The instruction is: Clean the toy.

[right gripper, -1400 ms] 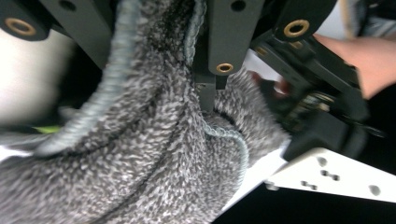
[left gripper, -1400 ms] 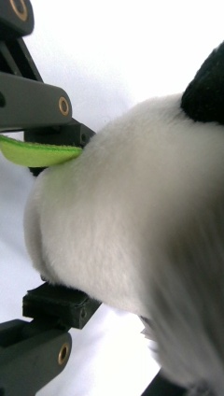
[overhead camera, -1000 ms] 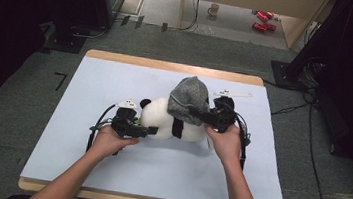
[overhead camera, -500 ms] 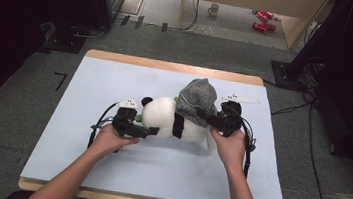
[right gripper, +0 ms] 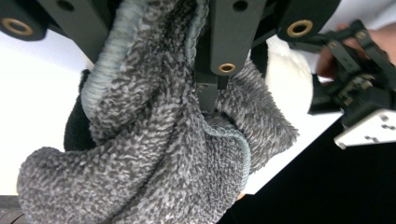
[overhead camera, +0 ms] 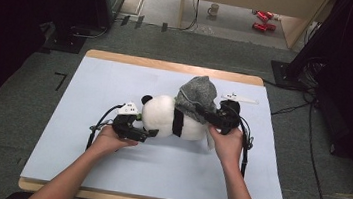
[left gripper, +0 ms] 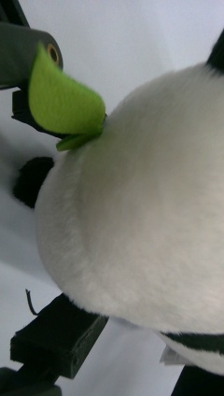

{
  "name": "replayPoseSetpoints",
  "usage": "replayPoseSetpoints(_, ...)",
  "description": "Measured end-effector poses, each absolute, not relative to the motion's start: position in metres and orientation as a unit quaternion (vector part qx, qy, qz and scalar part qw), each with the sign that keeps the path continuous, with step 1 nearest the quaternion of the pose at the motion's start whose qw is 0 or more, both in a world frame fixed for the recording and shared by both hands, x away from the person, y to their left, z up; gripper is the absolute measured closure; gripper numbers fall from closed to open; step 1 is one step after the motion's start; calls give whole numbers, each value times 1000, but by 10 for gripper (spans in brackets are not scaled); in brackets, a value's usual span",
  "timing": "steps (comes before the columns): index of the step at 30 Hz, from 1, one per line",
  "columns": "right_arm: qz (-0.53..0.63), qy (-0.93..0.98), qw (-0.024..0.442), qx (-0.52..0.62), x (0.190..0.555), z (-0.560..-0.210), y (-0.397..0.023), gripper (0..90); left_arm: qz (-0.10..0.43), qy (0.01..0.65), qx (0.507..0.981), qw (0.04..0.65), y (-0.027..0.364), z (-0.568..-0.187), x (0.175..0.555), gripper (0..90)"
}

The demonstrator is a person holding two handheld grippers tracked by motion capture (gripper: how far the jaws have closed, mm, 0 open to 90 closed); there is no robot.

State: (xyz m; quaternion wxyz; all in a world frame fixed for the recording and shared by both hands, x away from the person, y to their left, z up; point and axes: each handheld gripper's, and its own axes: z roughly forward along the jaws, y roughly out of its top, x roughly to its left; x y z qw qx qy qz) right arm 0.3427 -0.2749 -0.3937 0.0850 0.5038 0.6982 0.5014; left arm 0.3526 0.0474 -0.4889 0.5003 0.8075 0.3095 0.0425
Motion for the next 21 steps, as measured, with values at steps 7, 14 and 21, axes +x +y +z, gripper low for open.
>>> replayPoseSetpoints(7, 519, 698, 50, 491, 341, -373, -258, 783, 49, 333, 804, 490, 47, -486, 346, 343)
replayPoseSetpoints(14, 520, 731, 13, 441, 329, -372, -208, 782, 4, 362, 798, 481, 48, -478, 343, 457)
replayPoseSetpoints(21, 490, 763, -12, 421, 320, -390, -175, 776, -97, 393, 781, 475, 55, -468, 345, 492)
